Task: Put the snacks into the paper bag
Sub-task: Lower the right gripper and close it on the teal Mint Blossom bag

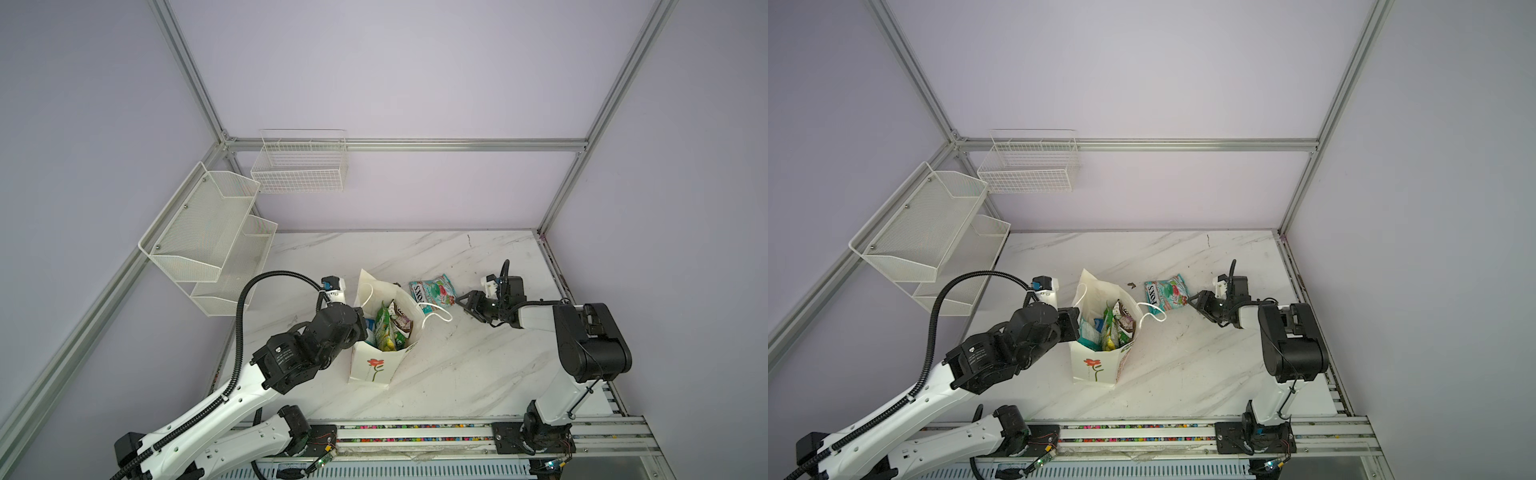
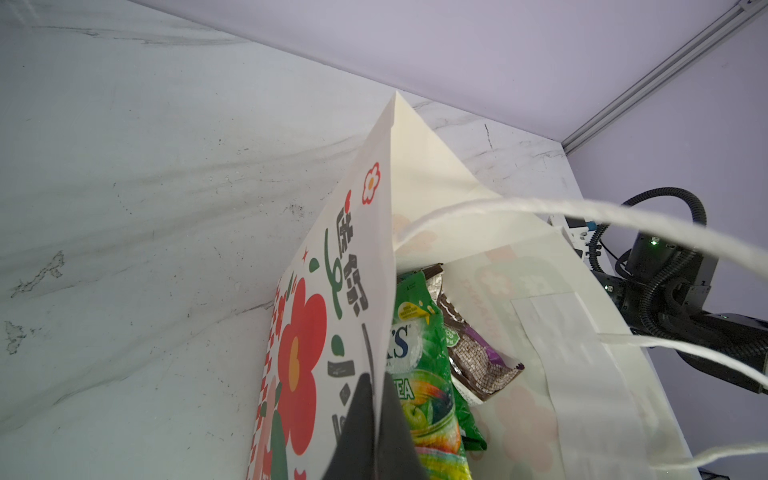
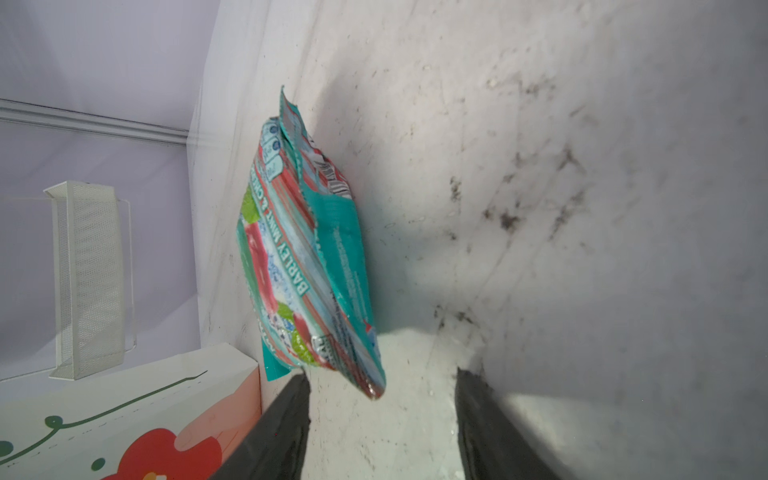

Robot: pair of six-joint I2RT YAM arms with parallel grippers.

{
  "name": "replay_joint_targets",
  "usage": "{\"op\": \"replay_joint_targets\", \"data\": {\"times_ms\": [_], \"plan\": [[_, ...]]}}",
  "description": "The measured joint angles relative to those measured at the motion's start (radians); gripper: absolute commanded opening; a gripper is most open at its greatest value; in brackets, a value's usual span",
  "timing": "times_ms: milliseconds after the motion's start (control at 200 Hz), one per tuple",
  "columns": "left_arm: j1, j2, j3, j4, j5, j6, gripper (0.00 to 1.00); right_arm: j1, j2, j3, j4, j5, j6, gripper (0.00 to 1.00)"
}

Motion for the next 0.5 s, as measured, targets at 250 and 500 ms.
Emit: {"op": "replay_joint_targets", "data": {"times_ms": [250, 500], "plan": [[0.000, 0.000, 0.000, 0.000, 0.000, 0.000, 0.00, 0.017, 0.053, 0.023, 0.053, -0.037, -0.005, 0.50], [0.000, 0.000, 0.000, 0.000, 0.000, 0.000, 0.00, 0.035, 0.090, 0.031, 0.085, -0.047, -0.002, 0.31]]}}
